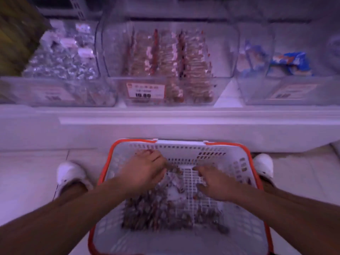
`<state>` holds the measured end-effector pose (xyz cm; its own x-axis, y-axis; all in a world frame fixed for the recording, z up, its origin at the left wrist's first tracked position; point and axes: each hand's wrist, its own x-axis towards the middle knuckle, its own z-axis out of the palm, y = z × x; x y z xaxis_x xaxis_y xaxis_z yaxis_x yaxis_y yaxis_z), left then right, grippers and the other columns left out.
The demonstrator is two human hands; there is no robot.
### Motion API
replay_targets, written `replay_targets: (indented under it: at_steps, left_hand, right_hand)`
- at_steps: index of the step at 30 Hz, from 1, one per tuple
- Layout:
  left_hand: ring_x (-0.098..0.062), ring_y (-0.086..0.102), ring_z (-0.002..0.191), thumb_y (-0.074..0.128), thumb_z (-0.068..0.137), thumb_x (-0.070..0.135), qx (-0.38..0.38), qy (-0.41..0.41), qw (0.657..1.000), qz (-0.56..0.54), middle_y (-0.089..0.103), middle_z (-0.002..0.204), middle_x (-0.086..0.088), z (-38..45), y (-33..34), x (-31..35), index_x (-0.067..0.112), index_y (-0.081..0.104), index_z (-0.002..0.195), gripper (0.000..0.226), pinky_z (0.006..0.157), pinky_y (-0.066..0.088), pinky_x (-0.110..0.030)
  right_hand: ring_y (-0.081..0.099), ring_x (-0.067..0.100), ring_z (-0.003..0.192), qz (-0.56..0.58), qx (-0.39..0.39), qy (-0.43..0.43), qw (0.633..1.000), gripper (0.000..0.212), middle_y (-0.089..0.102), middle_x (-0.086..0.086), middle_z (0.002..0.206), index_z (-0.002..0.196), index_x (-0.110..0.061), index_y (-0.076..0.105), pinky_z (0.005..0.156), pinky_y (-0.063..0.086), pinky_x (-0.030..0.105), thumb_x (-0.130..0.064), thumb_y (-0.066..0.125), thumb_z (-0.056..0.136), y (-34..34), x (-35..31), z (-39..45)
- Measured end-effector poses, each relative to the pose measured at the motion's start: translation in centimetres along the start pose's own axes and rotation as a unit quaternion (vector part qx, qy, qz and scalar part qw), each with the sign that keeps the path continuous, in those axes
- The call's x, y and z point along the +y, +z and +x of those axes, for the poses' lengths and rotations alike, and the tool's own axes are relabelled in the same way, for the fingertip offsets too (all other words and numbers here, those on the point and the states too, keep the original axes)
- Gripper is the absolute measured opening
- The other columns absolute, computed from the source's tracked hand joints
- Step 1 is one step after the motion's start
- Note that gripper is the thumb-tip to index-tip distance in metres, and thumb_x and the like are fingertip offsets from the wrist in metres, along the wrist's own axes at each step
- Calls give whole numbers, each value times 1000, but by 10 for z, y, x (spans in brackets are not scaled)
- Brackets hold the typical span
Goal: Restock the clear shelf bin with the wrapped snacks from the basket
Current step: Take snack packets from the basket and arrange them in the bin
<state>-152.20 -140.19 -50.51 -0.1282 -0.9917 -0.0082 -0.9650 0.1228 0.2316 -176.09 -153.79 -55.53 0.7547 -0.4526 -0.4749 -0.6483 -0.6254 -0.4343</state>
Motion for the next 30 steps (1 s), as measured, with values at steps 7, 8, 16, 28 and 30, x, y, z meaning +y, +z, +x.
replay_targets:
  at_steps: [7,8,16,28,30]
  left_hand:
    - [-38,43,135,55,92,48,-149,-321,926,-133,18,164,-12,-41,133,-59,19,20,158,80,111,38,-41]
    - [-38,42,137,54,94,50,-142,-335,920,-148,14,165,-13,-39,145,-62,18,17,158,81,112,38,-41]
    - [-38,39,133,63,86,51,-114,-414,897,-106,32,150,-14,2,194,-71,23,31,147,74,113,33,-47]
    - [-35,44,125,60,86,36,-99,-453,875,-139,42,143,-7,7,188,-56,26,41,138,56,109,32,-44]
    - [-31,46,122,58,85,29,-102,-391,906,-125,45,139,-2,2,187,-48,31,47,128,45,105,34,-42]
  right_hand:
    - [58,36,120,186,-6,257,948,92,51,23,140,154,-10,25,92,50,38,-48,70,83,106,6,90]
    - [52,36,126,213,5,278,936,95,45,23,145,155,-9,21,97,47,37,-48,71,83,116,2,104]
    - [43,37,126,82,85,371,921,68,44,18,135,134,-14,40,99,46,42,-55,63,84,159,-44,147]
    - [62,32,111,83,109,196,971,35,66,10,122,126,-17,58,92,50,37,-24,56,92,149,-27,157]
    - [63,32,109,72,108,177,976,31,66,10,121,123,-17,60,91,51,37,-19,50,94,148,-26,158]
